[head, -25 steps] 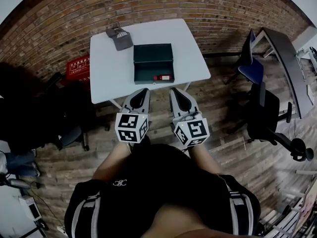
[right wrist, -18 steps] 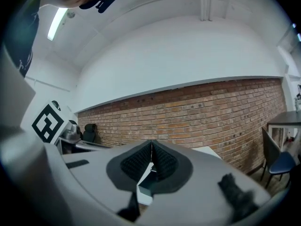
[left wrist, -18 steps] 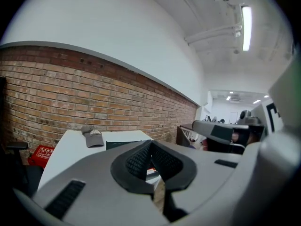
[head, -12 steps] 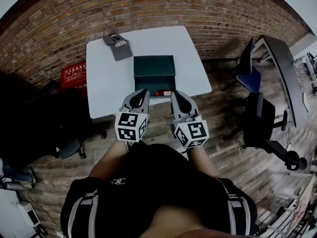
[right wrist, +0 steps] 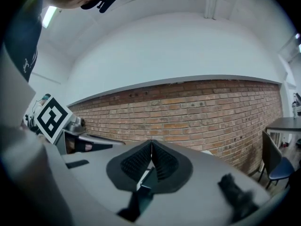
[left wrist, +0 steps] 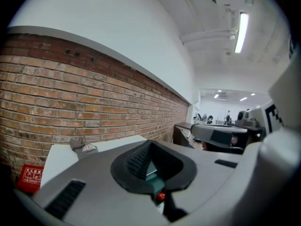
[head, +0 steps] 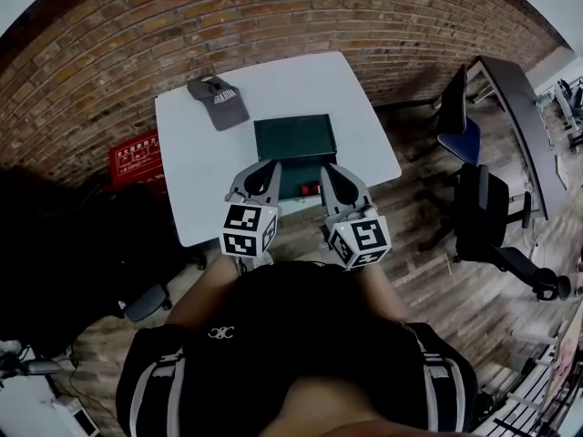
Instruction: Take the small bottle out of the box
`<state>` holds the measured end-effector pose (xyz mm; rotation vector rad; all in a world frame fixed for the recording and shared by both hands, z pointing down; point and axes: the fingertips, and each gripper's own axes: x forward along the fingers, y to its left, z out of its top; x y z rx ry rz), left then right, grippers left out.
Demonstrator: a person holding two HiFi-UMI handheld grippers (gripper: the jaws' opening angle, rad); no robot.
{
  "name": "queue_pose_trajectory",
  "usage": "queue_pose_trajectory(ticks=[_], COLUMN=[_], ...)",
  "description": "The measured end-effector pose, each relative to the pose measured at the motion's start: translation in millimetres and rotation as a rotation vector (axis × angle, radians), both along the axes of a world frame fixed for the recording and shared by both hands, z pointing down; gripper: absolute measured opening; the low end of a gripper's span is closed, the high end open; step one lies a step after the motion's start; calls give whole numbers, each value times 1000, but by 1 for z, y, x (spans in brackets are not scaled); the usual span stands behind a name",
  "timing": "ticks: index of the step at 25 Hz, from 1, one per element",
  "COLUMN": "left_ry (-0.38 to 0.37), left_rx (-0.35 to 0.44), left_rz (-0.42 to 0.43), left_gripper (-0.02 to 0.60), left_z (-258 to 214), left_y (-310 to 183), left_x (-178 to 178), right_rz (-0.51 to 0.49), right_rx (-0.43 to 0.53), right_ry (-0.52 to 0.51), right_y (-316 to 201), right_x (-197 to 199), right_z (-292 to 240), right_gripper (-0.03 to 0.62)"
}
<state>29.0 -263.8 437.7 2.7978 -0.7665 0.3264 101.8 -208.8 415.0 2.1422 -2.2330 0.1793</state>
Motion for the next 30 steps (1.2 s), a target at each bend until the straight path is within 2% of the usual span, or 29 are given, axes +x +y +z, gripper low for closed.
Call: queue_pose_trajectory(ticks=[3, 8, 12, 15, 20, 27, 30], left_ry=[-14, -32, -67, -99, -127, -166, -168], left_rx=[-6, -45, -58, -57, -105, -159, -182], left_rz=[7, -51, -78, -115, -166, -239, -268], left_gripper=[12, 12, 13, 12, 12, 12, 12], left_z=[9, 24, 36, 44, 60, 79, 86], left_y=[-11, -17, -22, -25, -21, -22, -25], left_x=[0, 4, 9, 12, 16, 8, 3], right_rz=[-10, -147, -216, -299, -404, -407, -420], right_rx=[-26, -84, -121, -188, -313, -367, -380], right_ry=[15, 35, 39, 54, 149, 109, 130], right_y=[-11, -15, -24, -31, -34, -50, -58], right_x=[1, 8, 25, 32, 41, 59, 61], right_z=[6, 25, 38, 55, 87, 110, 118], right_gripper=[31, 31, 31, 31, 31, 31, 31])
